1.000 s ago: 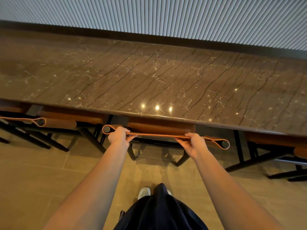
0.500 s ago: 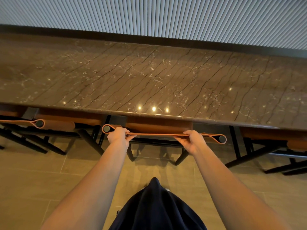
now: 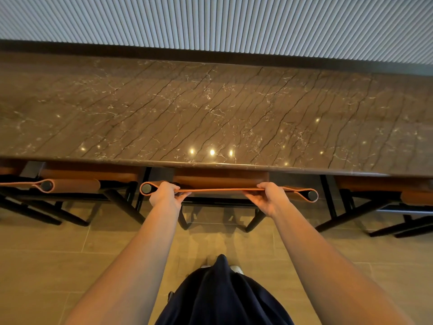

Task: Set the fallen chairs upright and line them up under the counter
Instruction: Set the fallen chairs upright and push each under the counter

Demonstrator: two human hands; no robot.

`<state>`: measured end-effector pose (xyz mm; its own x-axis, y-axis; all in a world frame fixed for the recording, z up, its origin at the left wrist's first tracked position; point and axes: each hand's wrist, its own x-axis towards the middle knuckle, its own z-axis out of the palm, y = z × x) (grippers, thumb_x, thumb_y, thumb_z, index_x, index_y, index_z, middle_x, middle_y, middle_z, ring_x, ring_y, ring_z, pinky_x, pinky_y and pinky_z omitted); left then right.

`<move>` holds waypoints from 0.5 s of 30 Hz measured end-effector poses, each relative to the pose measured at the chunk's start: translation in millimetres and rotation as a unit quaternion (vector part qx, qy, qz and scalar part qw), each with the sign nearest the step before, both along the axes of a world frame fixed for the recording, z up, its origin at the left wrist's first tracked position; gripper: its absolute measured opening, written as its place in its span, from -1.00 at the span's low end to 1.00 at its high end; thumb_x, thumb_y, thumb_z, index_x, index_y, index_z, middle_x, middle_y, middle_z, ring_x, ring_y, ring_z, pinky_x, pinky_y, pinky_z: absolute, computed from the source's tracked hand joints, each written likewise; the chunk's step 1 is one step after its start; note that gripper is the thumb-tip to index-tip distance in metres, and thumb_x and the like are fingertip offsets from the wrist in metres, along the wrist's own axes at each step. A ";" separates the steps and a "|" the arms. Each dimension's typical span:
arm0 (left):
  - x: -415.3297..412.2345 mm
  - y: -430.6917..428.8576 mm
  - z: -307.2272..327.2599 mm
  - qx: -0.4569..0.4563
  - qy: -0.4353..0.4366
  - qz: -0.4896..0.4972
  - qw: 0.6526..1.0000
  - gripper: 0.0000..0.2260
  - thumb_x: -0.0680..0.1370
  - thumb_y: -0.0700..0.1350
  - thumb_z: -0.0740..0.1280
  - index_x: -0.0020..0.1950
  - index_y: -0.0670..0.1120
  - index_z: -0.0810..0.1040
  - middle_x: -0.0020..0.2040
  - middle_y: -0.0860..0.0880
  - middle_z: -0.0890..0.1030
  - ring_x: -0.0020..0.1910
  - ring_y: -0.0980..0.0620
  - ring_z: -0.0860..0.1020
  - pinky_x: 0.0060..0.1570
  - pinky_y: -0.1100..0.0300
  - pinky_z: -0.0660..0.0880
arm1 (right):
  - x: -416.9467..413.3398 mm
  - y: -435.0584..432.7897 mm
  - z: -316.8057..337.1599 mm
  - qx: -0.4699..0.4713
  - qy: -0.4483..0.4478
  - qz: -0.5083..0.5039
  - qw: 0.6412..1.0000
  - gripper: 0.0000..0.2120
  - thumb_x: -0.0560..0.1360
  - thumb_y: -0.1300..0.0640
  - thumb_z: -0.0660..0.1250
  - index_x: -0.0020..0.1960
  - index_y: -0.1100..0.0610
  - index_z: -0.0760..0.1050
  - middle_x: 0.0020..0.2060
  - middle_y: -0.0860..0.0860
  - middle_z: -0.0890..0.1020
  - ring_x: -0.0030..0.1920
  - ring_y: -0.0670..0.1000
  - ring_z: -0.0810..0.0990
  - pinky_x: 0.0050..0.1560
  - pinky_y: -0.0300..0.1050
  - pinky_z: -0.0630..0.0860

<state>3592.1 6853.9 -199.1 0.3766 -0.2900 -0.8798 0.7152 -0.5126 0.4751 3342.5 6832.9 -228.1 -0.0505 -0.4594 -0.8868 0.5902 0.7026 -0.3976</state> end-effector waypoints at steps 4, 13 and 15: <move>1.3 4.3 0.5 -0.031 0.019 -0.021 0.999 -0.74 0.52 -0.37 0.30 0.18 -0.18 0.45 0.09 -0.22 0.54 -0.06 -0.19 0.58 0.03 -0.09 0.60 | 1.6 7.6 4.0 -0.023 0.035 0.029 0.999 -0.72 0.57 0.19 0.29 0.27 0.16 0.42 0.01 0.22 0.65 -0.12 0.18 0.71 -0.30 0.08 0.64; -12.6 12.1 15.4 -0.085 0.085 -0.022 0.993 -0.63 0.59 -0.18 0.28 0.39 -0.16 0.35 0.33 -0.23 0.46 0.31 -0.17 0.45 0.24 -0.05 0.42 | -8.0 46.9 12.8 -0.084 0.006 0.034 0.996 -0.70 0.57 0.01 0.30 0.22 0.15 0.42 0.10 0.20 0.62 0.03 0.15 0.66 -0.22 0.00 0.64; -29.5 15.9 17.8 -0.093 0.049 -0.010 0.994 -0.61 0.57 -0.26 0.24 0.41 -0.17 0.33 0.33 -0.20 0.45 0.28 -0.14 0.46 0.28 0.00 0.40 | -19.0 57.8 17.1 -0.102 -0.008 0.025 0.994 -0.66 0.60 -0.01 0.24 0.30 0.14 0.37 0.07 0.18 0.64 0.04 0.15 0.66 -0.17 0.01 0.63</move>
